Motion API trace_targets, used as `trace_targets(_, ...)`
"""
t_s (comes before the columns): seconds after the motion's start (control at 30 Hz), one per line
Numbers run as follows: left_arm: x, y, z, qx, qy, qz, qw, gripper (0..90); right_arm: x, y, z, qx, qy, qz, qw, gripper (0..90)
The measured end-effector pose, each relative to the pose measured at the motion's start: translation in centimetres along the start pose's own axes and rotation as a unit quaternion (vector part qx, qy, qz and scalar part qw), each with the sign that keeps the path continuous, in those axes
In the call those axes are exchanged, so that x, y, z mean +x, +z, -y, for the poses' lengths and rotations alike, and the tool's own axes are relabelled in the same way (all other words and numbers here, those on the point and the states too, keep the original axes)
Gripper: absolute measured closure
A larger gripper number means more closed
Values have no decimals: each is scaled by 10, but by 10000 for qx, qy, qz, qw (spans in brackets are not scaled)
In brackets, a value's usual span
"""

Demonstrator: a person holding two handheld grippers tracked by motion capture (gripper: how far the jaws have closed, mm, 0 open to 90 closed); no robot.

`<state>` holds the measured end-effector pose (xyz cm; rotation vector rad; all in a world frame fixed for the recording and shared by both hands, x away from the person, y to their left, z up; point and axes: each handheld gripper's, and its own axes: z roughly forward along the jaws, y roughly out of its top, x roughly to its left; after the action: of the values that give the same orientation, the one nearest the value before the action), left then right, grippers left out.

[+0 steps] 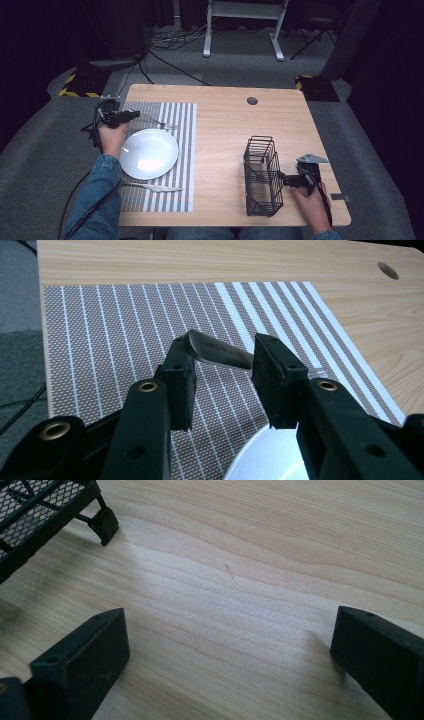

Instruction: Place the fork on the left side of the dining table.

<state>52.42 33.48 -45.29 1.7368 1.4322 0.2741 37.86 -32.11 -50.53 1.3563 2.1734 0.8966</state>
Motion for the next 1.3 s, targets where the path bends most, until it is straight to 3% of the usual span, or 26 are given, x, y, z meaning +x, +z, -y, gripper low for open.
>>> trace_targets(0.77, 19, 6, 19, 125, -280, 6, 9995, 593, 0, 0, 0, -5, 13, -3, 10000, 21)
trace_targets(1.3, 20, 14, 22, 351, -349, 15, 9988, 584, 0, 0, 0, -4, 15, -4, 10000, 21)
